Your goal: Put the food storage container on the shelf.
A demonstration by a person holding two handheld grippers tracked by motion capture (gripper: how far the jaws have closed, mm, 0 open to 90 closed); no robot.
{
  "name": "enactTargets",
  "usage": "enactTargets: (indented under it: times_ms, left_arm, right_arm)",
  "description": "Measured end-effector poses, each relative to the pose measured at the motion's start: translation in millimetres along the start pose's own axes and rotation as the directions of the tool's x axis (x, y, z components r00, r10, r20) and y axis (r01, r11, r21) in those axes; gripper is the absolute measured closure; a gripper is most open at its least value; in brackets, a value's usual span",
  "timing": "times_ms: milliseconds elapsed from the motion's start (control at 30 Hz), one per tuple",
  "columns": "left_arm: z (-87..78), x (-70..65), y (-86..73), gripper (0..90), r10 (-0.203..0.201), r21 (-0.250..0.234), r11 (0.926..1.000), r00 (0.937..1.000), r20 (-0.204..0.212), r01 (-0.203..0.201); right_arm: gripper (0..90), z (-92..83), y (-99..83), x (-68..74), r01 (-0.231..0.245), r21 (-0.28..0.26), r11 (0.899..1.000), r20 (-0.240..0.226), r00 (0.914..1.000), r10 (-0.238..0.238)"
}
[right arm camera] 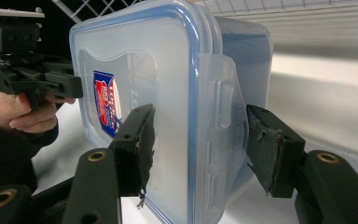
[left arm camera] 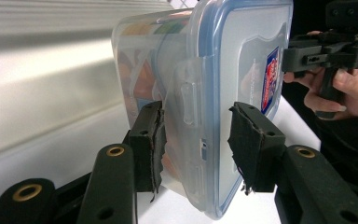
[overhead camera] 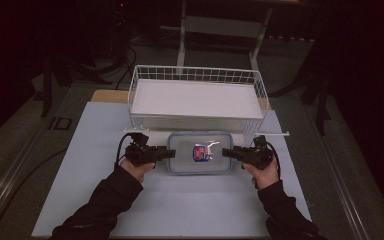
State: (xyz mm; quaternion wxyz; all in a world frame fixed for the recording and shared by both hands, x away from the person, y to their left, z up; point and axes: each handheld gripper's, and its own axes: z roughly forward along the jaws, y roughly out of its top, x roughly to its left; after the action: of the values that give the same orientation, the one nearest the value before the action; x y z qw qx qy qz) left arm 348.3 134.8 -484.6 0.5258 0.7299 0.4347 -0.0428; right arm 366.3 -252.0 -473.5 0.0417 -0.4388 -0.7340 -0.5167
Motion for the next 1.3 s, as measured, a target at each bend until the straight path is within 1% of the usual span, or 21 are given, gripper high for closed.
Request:
enactTargets:
  times_ms: [67, 133, 233, 300, 333, 367, 533, 667, 733, 800, 833, 867, 900, 967, 1000, 1033, 1167, 1200, 1233, 1267, 1300]
  left_arm:
    - [3.4, 4.7, 1.7, 55.4, -0.002, -0.005, 1.0, 1.0, -0.002, 0.002]
    - [6.2, 8.2, 4.0, 55.4, 0.011, -0.01, 0.9999, 0.9999, -0.009, -0.011]
    - [11.0, 13.6, 6.8, 55.2, 0.016, -0.019, 0.9997, 0.9996, -0.021, -0.016]
    - [11.0, 13.6, 6.8, 55.2, 0.016, -0.019, 0.9997, 0.9996, -0.021, -0.016]
    - [15.5, 19.1, 8.5, 55.2, 0.008, -0.033, 0.9994, 0.9995, -0.031, -0.009]
    - [16.6, 21.0, 9.0, 54.8, 0.002, -0.035, 0.9994, 0.9995, -0.03, -0.003]
    - [21.2, 29.3, 10.0, 54.0, 0.025, -0.049, 0.9984, 0.9985, -0.049, -0.027]
    - [25.3, 34.2, 10.3, 53.2, 0.012, -0.063, 0.9979, 0.9982, -0.059, -0.016]
    - [26.1, 35.0, 11.8, 53.1, 0.004, -0.066, 0.9978, 0.9985, -0.054, -0.007]
    - [26.7, 34.7, 12.1, 52.9, -0.019, -0.071, 0.9973, 0.9989, -0.043, 0.016]
    - [26.8, 36.2, 12.5, 52.8, -0.01, -0.074, 0.9972, 0.9989, -0.046, 0.007]
    - [27.1, 36.1, 12.6, 52.7, -0.024, -0.077, 0.9968, 0.9988, -0.042, 0.021]
    - [26.9, 39.1, 13.2, 52.5, 0.002, -0.08, 0.9968, 0.9986, -0.052, -0.007]
    - [27.9, 41.6, 13.1, 52.4, 0.0, -0.091, 0.9959, 0.999, -0.044, -0.004]
    - [28.6, 42.0, 13.0, 52.3, -0.011, -0.093, 0.9957, 0.9993, -0.037, 0.007]
    - [29.3, 43.2, 13.4, 52.2, -0.009, -0.092, 0.9957, 0.9992, -0.038, 0.005]
    - [33.0, 42.9, 14.3, 50.2, -0.017, -0.098, 0.9951, 0.9986, -0.051, 0.012]
    - [33.9, 42.9, 14.1, 49.5, -0.019, -0.103, 0.9946, 0.9985, -0.052, 0.014]
    - [35.0, 43.1, 14.2, 48.9, -0.016, -0.101, 0.9949, 0.9985, -0.053, 0.01]
    - [36.1, 43.0, 14.0, 48.3, -0.013, -0.104, 0.9945, 0.9979, -0.064, 0.006]
    - [36.5, 42.8, 13.7, 47.8, -0.019, -0.117, 0.993, 0.9965, -0.081, 0.009]
  right_arm:
    - [43.9, 4.0, 1.9, -3.4, -0.004, -0.008, 1.0, 0.007, 1.0, 0.004]
    - [43.6, 7.7, 3.2, -7.8, -0.006, -0.019, 1.0, 0.01, 0.9999, 0.006]
    - [43.0, 13.1, 4.7, -13.6, -0.007, -0.038, 0.999, 0.017, 0.9998, 0.007]
    - [43.0, 15.3, 5.5, -15.9, -0.006, -0.043, 0.999, 0.023, 0.9997, 0.007]
    - [42.9, 15.3, 5.5, -15.9, -0.006, -0.043, 0.999, 0.023, 0.9997, 0.007]
    - [42.7, 20.8, 7.2, -19.9, -0.002, -0.063, 0.998, 0.034, 0.9994, 0.004]
    - [42.4, 27.9, 8.9, -23.9, -0.006, -0.07, 0.998, 0.049, 0.9987, 0.01]
    - [42.3, 33.5, 8.7, -26.3, -0.006, -0.075, 0.997, 0.067, 0.9977, 0.011]
    - [42.1, 34.6, 8.6, -27.5, -0.014, -0.087, 0.996, 0.068, 0.9975, 0.02]
    - [42.1, 35.0, 9.0, -28.1, -0.027, -0.092, 0.995, 0.065, 0.9974, 0.033]
    - [42.0, 35.3, 9.3, -28.7, -0.027, -0.093, 0.995, 0.062, 0.9975, 0.033]
    - [41.7, 35.4, 9.8, -28.9, -0.029, -0.092, 0.995, 0.063, 0.9974, 0.035]
    - [41.0, 35.9, 10.1, -28.6, -0.03, -0.093, 0.995, 0.069, 0.997, 0.036]
    - [38.8, 37.7, 10.4, -26.5, -0.02, -0.096, 0.995, 0.09, 0.9956, 0.029]
    - [37.6, 38.9, 10.3, -25.3, -0.021, -0.098, 0.995, 0.101, 0.9945, 0.031]
    - [36.3, 40.0, 10.4, -24.1, -0.024, -0.098, 0.995, 0.11, 0.9933, 0.035]
    - [33.0, 43.8, 11.5, -22.5, -0.033, -0.105, 0.994, 0.139, 0.9892, 0.047]
    - [32.2, 45.0, 11.8, -22.7, -0.026, -0.107, 0.994, 0.147, 0.9882, 0.042]
    - [31.4, 45.7, 12.0, -21.9, -0.032, -0.112, 0.993, 0.155, 0.9867, 0.049]
    - [29.5, 47.0, 12.2, -21.6, -0.038, -0.112, 0.993, 0.165, 0.9846, 0.056]
    - [28.5, 49.4, 12.2, -21.8, -0.035, -0.105, 0.994, 0.179, 0.9824, 0.053]
